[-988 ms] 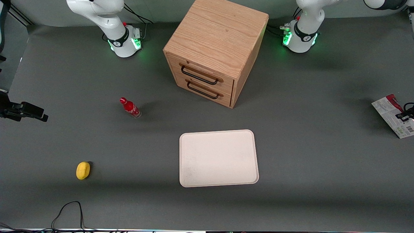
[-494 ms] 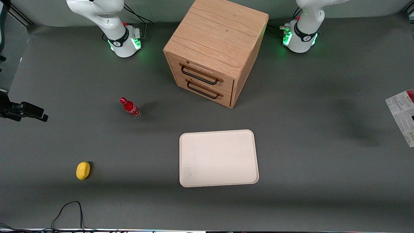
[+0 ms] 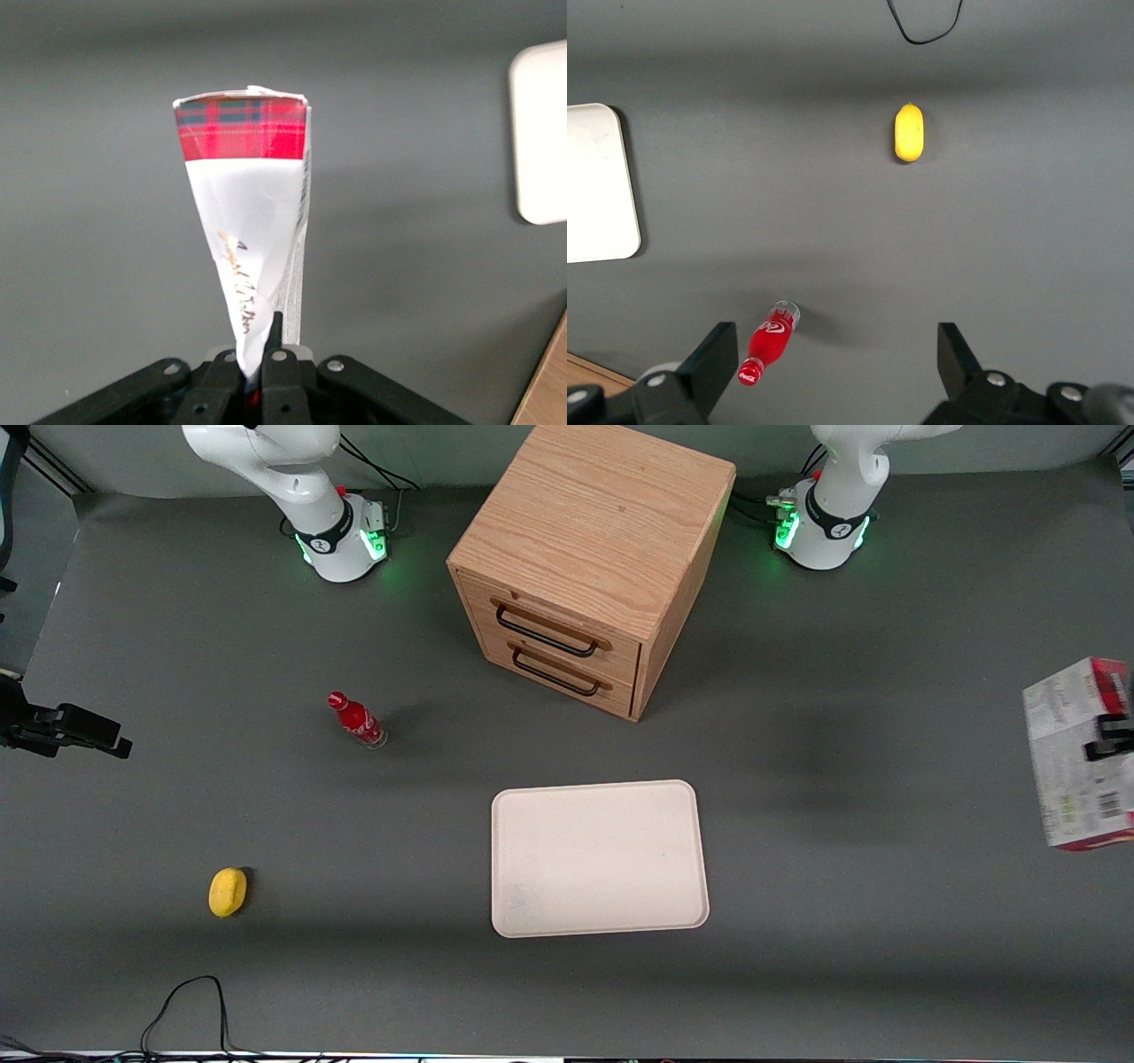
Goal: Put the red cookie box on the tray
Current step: 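Carry the held box over the white tray with the left gripper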
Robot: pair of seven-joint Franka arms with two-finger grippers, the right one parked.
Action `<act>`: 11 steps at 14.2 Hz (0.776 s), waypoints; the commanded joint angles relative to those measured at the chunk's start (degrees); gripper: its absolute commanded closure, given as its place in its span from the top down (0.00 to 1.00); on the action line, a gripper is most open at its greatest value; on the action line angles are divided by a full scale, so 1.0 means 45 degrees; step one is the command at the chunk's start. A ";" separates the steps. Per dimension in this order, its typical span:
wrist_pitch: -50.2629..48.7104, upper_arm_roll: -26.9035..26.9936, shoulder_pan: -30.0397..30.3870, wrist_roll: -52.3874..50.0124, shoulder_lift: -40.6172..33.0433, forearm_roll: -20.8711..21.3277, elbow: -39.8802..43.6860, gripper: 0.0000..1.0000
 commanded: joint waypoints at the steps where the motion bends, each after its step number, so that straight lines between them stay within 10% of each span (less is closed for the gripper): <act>1: -0.0557 -0.1044 -0.1242 -0.2090 0.1057 0.1003 0.1547 0.00; 11: 0.1000 -0.1145 -0.5542 -0.8230 0.6389 0.1239 0.4891 0.00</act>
